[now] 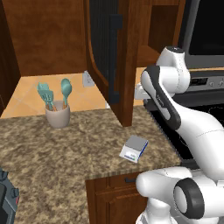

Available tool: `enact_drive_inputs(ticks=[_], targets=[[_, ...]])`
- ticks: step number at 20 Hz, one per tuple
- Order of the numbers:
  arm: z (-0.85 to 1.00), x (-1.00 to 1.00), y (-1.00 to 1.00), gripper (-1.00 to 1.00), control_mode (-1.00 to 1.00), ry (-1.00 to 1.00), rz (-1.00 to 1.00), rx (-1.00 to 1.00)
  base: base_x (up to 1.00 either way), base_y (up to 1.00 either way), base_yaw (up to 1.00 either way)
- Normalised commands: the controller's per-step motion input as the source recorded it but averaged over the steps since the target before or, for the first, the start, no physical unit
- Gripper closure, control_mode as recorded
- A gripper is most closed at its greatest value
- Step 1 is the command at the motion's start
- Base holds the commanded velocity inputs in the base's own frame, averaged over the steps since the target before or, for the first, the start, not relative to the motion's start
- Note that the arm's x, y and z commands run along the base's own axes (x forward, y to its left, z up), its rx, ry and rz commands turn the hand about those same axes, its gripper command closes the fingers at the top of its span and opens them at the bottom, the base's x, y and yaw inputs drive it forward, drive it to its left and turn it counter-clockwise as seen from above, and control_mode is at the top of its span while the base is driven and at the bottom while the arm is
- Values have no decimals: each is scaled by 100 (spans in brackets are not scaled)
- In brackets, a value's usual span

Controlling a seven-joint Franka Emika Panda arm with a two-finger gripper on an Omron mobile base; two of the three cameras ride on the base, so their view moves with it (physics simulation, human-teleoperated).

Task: Pick the yogurt and place it on the digital scale for weighing, and close the cabinet.

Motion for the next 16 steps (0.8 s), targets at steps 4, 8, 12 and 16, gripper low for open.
enact_drive_inputs(ticks=[4,8,12,16], targets=[[0,-36,0,-100,-100,0,0,0,0,0,0],[7,-69,0,-100,-100,-18,0,0,0,0,0],[46,-37,0,-100,-100,-13,0,3,0,0,0],[56,-4,0,-100,-100,-4,0,2,0,0,0]])
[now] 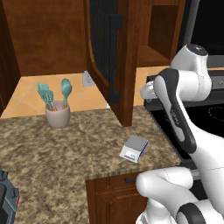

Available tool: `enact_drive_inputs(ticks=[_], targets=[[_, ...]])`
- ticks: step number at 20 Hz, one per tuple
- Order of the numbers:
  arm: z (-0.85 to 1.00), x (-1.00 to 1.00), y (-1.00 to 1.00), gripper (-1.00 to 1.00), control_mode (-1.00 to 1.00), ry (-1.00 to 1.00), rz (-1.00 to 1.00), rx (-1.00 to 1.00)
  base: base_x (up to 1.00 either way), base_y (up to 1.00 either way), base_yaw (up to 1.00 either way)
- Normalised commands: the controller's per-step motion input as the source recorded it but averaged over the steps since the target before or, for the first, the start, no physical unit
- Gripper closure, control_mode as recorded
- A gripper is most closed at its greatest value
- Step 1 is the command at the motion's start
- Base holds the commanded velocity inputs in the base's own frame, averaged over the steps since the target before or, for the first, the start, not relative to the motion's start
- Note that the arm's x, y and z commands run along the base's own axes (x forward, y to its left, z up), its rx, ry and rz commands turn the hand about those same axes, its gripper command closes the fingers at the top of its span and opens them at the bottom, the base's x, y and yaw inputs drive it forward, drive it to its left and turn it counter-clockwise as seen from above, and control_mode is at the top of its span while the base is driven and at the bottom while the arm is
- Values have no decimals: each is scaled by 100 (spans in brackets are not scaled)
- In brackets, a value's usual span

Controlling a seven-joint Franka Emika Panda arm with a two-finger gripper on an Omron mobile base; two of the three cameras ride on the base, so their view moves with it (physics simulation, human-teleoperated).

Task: Pick the yogurt and place it on the digital scale for weighing, and close the cabinet.

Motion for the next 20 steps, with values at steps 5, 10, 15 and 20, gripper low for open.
enact_drive_inputs(ticks=[5,10,15,20], targets=[[57,0,0,-100,-100,-21,0,0,0,0,0],[38,0,0,-100,-100,-35,0,0,0,0,0],[34,0,0,-100,-100,-26,0,0,0,0,0],[33,2,0,-100,-100,-23,0,0,0,0,0]])
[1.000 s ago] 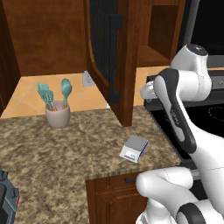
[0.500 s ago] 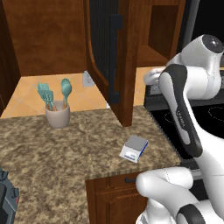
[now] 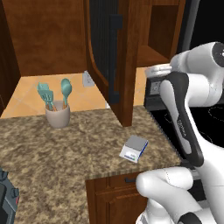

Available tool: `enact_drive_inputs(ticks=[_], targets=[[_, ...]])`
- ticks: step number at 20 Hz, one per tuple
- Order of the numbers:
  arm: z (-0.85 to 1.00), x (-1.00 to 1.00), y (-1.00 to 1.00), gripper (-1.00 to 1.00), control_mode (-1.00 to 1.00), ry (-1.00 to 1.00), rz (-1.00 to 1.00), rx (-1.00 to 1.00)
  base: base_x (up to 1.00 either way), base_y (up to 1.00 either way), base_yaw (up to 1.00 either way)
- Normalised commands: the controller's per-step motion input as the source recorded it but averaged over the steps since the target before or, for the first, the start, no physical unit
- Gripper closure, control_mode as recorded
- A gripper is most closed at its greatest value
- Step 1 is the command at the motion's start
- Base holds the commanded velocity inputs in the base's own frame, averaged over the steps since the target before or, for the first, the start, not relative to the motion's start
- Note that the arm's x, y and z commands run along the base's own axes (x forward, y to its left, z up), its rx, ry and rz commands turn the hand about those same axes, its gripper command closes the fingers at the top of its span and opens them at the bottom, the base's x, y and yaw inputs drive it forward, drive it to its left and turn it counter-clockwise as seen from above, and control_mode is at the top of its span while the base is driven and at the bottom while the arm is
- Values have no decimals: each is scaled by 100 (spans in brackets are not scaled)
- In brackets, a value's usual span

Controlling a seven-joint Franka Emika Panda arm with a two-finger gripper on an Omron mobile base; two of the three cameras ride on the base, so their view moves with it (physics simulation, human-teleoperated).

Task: Pick the yogurt and place it on the digital scale for weighing, and close the cabinet.

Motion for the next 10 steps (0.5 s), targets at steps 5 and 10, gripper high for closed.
enact_drive_inputs(ticks=[5,10], targets=[[64,5,0,-100,-100,-11,0,0,0,0,0],[24,26,0,-100,-100,0,0,0,0,0,0]])
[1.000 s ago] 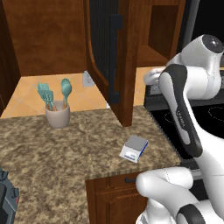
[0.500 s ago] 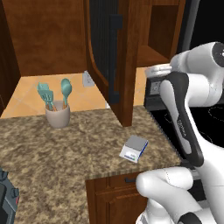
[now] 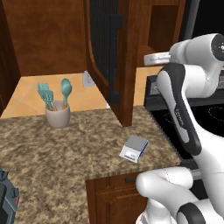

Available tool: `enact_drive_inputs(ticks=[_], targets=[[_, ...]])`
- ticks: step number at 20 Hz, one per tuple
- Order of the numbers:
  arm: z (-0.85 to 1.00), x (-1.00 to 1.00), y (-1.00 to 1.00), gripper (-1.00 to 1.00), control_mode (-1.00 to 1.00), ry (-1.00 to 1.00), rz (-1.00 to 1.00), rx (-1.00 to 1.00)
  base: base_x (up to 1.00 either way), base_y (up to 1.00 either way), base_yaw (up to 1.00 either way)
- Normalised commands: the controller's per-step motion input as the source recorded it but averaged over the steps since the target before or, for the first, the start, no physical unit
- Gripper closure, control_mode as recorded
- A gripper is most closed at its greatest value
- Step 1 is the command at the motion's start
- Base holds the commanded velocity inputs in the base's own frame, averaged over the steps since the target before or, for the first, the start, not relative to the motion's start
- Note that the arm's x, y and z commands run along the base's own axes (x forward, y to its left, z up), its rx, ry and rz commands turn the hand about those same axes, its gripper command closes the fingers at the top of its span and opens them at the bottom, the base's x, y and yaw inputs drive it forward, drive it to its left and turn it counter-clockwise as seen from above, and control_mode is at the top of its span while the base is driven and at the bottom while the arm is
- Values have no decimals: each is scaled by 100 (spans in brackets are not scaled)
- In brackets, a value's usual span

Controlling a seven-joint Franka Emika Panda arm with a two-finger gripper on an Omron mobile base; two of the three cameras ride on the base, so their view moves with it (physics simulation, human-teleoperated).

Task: Pick the yogurt and place it on the digital scale for weighing, and close the cabinet.

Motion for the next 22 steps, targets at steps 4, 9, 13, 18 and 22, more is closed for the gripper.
enact_drive_inputs(ticks=[4,9,13,18,22], targets=[[0,47,0,-100,-100,-2,0,0,0,0,0],[4,57,0,-100,-100,-3,0,0,0,0,0],[12,63,0,-100,-100,-3,0,0,0,0,0],[6,58,5,-100,-100,-1,0,0,0,0,0],[-7,58,18,-100,-100,0,0,-1,0,0,0]])
